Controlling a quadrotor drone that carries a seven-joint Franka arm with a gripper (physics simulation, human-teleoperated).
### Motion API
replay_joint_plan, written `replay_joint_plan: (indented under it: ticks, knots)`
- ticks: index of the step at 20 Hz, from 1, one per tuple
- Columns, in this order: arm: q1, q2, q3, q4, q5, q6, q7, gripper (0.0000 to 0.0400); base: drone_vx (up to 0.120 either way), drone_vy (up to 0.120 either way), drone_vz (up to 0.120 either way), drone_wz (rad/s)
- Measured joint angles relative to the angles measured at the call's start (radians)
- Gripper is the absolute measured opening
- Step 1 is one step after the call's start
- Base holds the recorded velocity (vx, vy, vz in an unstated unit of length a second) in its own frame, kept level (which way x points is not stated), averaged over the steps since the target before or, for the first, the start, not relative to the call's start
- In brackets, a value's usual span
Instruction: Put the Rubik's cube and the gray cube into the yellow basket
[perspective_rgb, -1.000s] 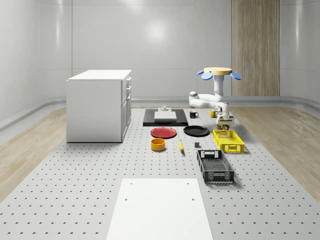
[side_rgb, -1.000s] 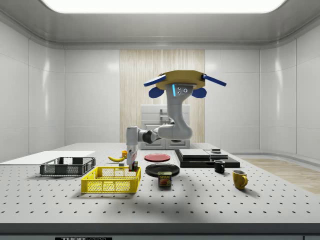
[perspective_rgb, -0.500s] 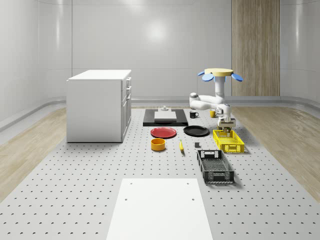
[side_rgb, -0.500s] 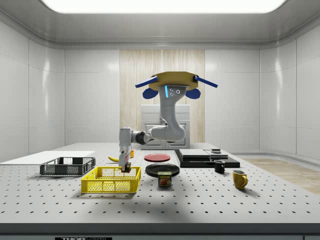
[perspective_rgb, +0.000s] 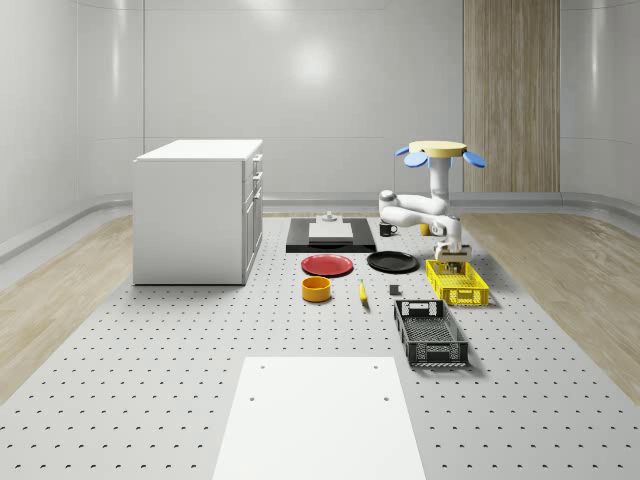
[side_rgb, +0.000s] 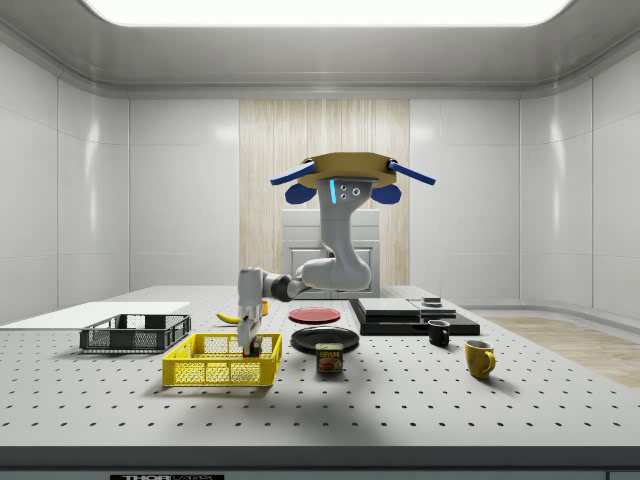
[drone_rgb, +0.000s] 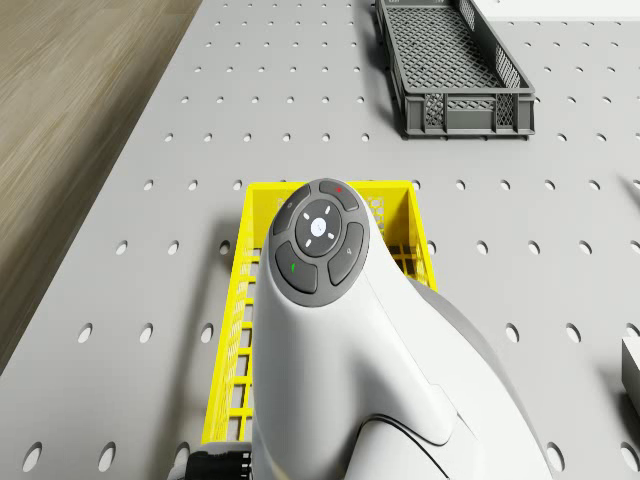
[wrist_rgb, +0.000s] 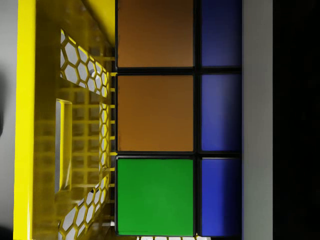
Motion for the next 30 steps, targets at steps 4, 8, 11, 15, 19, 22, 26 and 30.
replay_joint_plan:
  ticks: [4, 8, 11, 15, 19, 22, 26, 30]
  knots:
    - [-0.004, -0.002, -0.056, 0.012, -0.052, 0.02, -0.004, 0.0325, 0.0, 0.0, 0.0, 0.0]
    - [0.017, -0.005, -0.085, 0.02, -0.079, 0.033, -0.033, 0.0325, 0.0, 0.0, 0.0, 0.0]
    - [0.023, -0.005, -0.109, 0.028, -0.102, 0.042, -0.043, 0.0331, 0.0, 0.0, 0.0, 0.0]
    - [0.031, -0.003, -0.11, 0.029, -0.103, 0.041, -0.051, 0.0375, 0.0, 0.0, 0.0, 0.0]
    - [0.043, -0.001, -0.068, 0.017, -0.064, 0.024, -0.055, 0.0391, 0.0, 0.0, 0.0, 0.0]
    - [0.052, 0.0, -0.026, 0.007, -0.025, 0.008, -0.057, 0.0396, 0.0, 0.0, 0.107, 0.0]
    - [0.058, 0.001, 0.012, 0.0, 0.011, -0.004, -0.058, 0.0398, 0.0, 0.0, 0.12, 0.0]
    - [0.06, 0.0, 0.03, -0.003, 0.028, -0.009, -0.058, 0.0399, 0.0, -0.07, 0.1, 0.0]
